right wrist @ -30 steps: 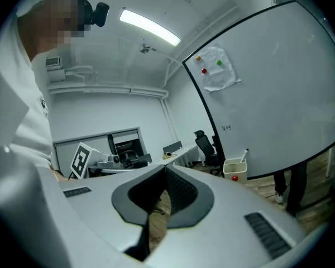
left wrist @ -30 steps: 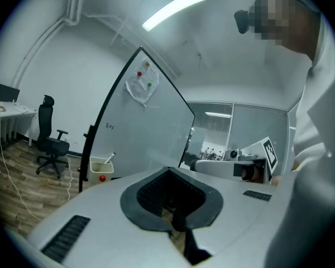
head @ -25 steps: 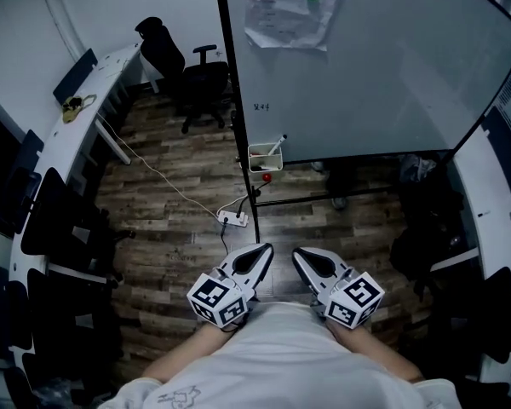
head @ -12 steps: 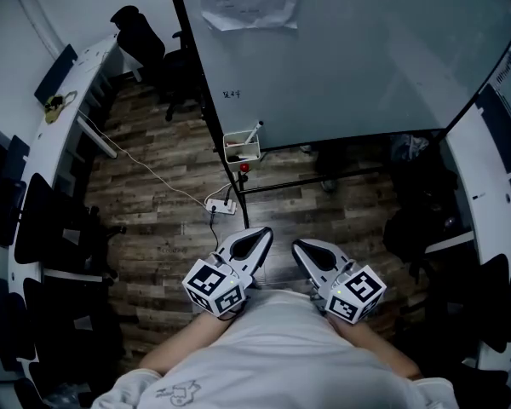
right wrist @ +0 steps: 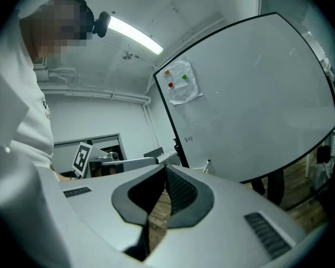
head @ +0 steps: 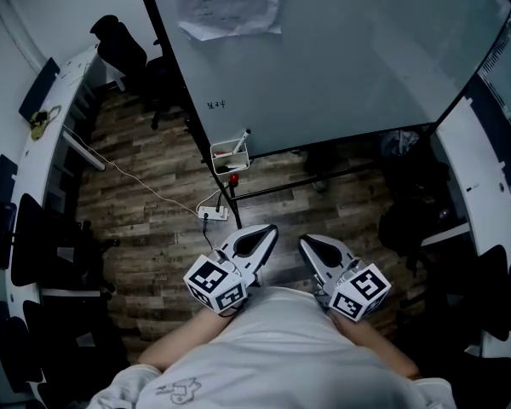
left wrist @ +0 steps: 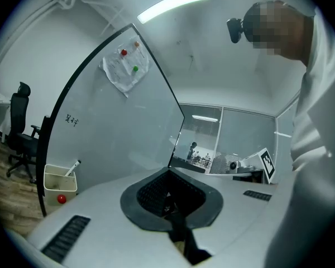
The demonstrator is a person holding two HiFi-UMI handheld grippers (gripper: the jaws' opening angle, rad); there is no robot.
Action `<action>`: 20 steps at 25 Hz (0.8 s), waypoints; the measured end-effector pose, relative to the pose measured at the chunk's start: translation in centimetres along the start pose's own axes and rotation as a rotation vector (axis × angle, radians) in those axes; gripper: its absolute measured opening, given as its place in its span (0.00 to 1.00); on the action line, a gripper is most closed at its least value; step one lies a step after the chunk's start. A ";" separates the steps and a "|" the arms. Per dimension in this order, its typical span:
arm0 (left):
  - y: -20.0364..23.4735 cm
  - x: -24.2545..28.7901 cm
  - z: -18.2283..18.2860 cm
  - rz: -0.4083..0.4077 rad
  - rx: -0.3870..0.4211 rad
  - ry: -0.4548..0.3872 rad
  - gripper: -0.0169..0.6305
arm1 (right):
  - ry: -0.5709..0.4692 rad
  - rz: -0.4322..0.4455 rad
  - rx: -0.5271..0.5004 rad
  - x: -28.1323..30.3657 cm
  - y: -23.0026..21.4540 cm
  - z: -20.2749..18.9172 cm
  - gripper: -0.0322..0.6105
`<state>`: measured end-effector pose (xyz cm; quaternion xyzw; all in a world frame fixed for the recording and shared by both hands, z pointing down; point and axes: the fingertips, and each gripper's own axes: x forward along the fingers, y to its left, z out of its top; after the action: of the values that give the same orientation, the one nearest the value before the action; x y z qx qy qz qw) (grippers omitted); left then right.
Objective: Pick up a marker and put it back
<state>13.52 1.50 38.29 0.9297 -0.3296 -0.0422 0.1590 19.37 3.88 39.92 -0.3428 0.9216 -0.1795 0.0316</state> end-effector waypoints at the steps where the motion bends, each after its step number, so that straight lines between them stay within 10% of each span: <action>1: 0.4 0.2 0.2 -0.008 0.002 -0.003 0.03 | -0.004 -0.007 0.001 0.3 -0.3 0.1 0.07; 20: 16.0 -1.0 7.2 -0.140 -0.025 -0.025 0.03 | -0.009 -0.106 0.017 17.2 -1.4 2.1 0.07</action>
<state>1.85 -11.50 36.59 0.9478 -0.2652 -0.0686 0.1630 7.46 -8.84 39.55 -0.3914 0.9005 -0.1874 0.0291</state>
